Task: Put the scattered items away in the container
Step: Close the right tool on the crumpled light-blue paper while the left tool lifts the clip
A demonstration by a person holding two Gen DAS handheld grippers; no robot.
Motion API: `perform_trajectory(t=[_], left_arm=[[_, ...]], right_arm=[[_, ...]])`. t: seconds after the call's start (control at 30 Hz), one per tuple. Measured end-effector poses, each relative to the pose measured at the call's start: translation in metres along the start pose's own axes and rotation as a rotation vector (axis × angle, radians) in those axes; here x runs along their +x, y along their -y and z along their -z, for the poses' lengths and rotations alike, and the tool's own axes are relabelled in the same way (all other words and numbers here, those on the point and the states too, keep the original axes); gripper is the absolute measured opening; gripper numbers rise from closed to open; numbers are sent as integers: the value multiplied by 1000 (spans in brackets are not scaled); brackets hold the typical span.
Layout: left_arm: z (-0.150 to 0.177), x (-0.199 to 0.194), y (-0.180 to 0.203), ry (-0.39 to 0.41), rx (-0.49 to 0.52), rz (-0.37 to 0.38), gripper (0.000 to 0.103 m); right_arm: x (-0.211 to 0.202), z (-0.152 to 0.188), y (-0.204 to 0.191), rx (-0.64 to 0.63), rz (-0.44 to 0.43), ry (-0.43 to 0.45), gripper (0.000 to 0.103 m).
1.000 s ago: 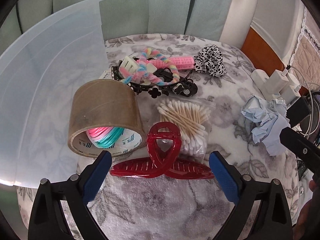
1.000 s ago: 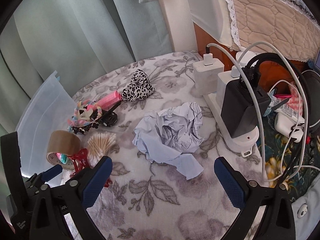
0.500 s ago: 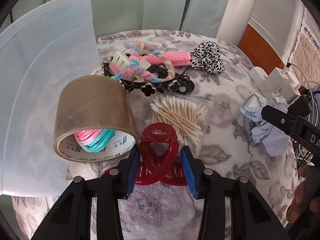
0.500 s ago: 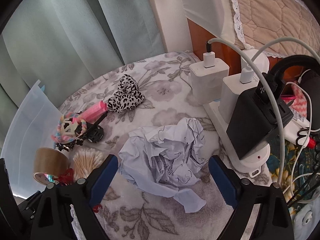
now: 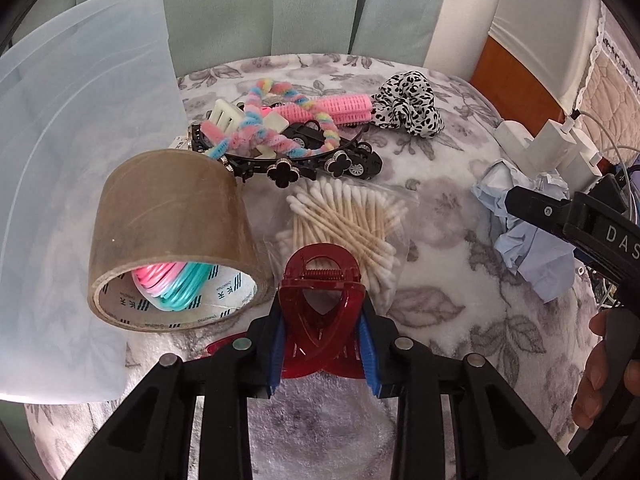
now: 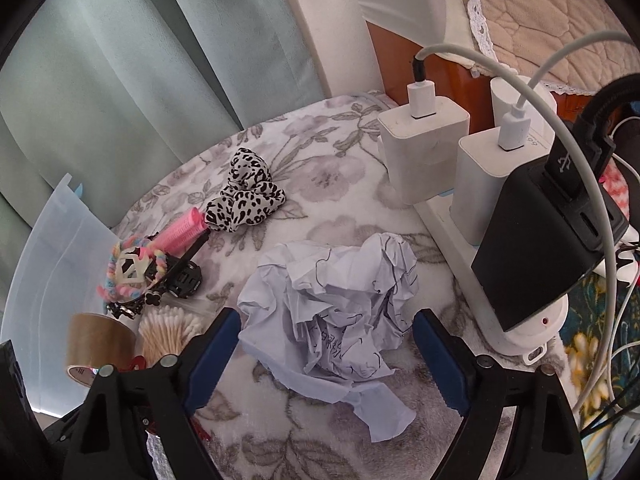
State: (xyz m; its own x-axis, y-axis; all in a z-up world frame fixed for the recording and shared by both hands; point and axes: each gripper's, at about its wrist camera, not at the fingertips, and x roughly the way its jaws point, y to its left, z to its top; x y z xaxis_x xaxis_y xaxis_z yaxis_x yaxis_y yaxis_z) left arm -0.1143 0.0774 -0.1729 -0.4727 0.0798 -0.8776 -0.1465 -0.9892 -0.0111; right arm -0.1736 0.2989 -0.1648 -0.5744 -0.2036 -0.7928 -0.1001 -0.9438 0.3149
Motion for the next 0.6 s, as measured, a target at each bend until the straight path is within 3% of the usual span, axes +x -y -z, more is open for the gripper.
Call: perform_trajectory(t=[0.33, 0.6], left_arm=[[1, 3, 0, -4, 8, -19, 35], [5, -3, 2, -23, 5, -27, 31]], right_arm=[[8, -1, -2, -9, 14, 2, 90], [0, 2, 1, 32, -10, -3, 79]])
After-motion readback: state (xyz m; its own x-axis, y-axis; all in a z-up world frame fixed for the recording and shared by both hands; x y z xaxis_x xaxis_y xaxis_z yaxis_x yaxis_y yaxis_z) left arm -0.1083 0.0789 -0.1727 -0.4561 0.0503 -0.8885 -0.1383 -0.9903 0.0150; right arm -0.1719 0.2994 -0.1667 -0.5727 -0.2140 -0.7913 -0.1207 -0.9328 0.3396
